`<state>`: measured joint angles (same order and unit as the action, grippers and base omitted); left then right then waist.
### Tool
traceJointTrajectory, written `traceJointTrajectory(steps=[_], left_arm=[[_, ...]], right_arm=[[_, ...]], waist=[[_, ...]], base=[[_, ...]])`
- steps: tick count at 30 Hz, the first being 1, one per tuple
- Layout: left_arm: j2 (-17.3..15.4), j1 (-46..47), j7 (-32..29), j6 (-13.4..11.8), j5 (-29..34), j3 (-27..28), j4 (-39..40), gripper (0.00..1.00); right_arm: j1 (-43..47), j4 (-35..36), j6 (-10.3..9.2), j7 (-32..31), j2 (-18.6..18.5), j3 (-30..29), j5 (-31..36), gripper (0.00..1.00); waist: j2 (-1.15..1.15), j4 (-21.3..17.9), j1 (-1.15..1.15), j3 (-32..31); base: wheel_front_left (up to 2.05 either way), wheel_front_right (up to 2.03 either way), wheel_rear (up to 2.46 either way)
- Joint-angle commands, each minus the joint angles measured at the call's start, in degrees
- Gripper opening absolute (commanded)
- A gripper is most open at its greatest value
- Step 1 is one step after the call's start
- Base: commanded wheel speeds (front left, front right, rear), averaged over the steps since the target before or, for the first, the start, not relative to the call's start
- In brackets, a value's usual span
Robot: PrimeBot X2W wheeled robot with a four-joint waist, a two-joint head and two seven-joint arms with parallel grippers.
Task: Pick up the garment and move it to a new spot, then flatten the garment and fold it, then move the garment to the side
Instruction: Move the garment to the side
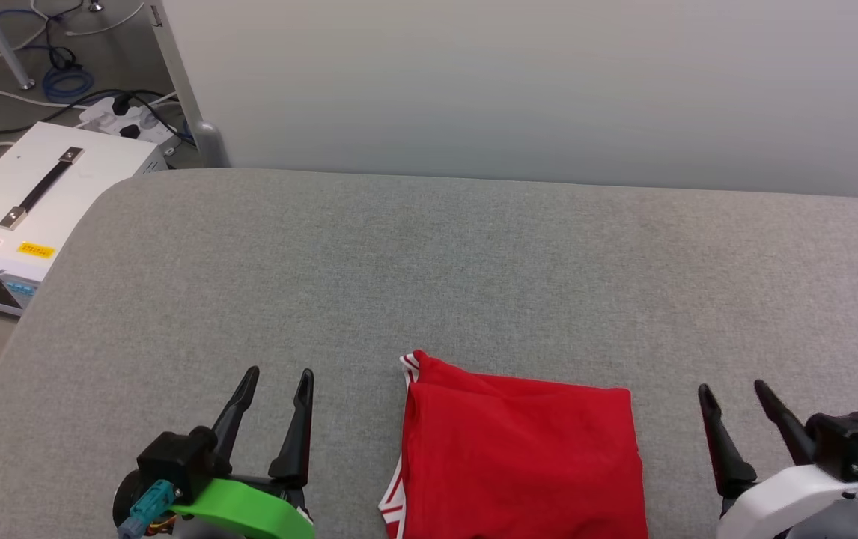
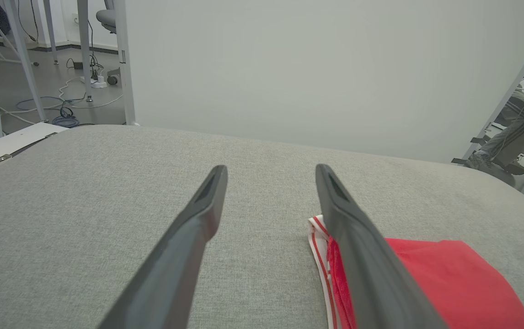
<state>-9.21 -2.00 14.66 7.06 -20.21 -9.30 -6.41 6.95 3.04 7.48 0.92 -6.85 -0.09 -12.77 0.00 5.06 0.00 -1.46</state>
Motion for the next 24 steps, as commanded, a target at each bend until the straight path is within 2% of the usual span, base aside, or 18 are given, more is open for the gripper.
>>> traceJointTrajectory(steps=[1, 6, 12, 17, 24], left_arm=[[0.26, 0.23, 0.34, 0.32, 0.27, -0.08, -0.15, 1.00], [0.27, 1.05, 0.34, 0.39, 0.40, -0.42, -0.40, 1.00], [0.07, 2.53, 0.34, 0.41, 0.18, -1.52, -0.54, 1.00], [0.10, 4.06, 0.34, 0.42, -0.19, -2.55, -0.77, 1.00], [0.16, 5.45, 0.34, 0.42, -0.46, -3.00, -1.01, 1.00]], right_arm=[[-0.43, -0.18, 0.01, -2.99, -0.58, 0.85, -0.75, 1.00], [-1.95, 0.45, 0.01, -18.75, -2.15, 4.55, -3.02, 1.00], [-4.43, -0.75, 0.01, -34.17, -0.07, 4.48, -5.91, 1.00], [-6.63, -4.25, 0.01, -40.65, 1.56, 3.39, -5.10, 1.00], [-9.18, -9.77, 0.01, -43.87, 3.14, 2.83, -4.23, 1.00]], waist=[[0.00, 0.31, 0.00, 0.48], [0.00, 1.09, 0.00, 2.04], [0.00, 2.54, 0.00, 4.47], [0.00, 4.41, 0.00, 6.37], [0.00, 6.51, 0.00, 8.54]], base=[[0.00, 0.00, 0.00], [0.00, 0.00, 0.00], [0.00, 0.00, 0.00], [0.00, 0.00, 0.00], [0.00, 0.00, 0.00]])
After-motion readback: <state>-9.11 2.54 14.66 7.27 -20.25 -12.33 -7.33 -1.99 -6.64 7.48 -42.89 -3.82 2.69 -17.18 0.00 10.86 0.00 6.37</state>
